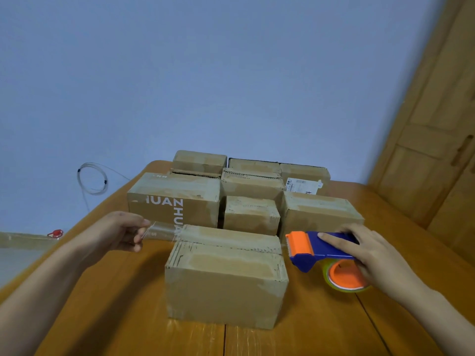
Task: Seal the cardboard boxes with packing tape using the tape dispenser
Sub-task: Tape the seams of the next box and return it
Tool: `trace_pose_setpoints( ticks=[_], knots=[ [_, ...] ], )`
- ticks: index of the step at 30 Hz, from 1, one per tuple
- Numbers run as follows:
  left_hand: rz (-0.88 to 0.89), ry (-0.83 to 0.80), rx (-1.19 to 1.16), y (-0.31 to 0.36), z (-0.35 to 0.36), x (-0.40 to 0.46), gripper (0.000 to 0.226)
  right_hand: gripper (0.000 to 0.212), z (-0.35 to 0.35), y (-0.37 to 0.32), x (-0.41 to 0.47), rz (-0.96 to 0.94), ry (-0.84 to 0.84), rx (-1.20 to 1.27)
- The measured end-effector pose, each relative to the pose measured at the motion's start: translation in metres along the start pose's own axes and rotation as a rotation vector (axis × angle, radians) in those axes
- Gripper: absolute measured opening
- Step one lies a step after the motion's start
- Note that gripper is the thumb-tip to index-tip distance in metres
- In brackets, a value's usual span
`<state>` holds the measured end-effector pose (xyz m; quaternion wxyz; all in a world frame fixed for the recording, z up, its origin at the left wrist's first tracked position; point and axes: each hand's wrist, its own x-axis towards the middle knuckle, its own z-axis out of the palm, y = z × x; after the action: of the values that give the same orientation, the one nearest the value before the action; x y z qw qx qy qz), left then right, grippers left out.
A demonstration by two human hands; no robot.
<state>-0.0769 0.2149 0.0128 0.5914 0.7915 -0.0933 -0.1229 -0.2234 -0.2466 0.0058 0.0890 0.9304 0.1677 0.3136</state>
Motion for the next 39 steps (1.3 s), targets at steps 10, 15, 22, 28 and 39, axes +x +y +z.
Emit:
trace_pose_setpoints(
  ticks=[10, 15, 22, 28, 39],
  knots=[
    [0.001, -0.063, -0.021, -0.013, 0.001, -0.001, 0.031, 0.102, 0.018, -0.011, -0.018, 0.094, -0.049, 0.070],
    [-0.123, -0.119, -0.109, -0.035, 0.010, -0.002, 0.025, 0.102, 0.027, -0.015, -0.025, 0.129, -0.025, 0.121],
    [-0.110, -0.164, -0.078, -0.054, 0.059, -0.008, 0.028, 0.104, 0.036, -0.022, -0.030, 0.178, -0.048, 0.154],
    [-0.004, 0.097, 0.092, -0.058, 0.080, -0.008, 0.018, 0.108, 0.041, -0.026, -0.033, 0.199, -0.046, 0.171],
    [0.133, 0.396, -0.116, -0.037, 0.087, -0.018, 0.036, 0.109, 0.043, -0.033, -0.039, 0.289, -0.068, 0.191]
  ],
)
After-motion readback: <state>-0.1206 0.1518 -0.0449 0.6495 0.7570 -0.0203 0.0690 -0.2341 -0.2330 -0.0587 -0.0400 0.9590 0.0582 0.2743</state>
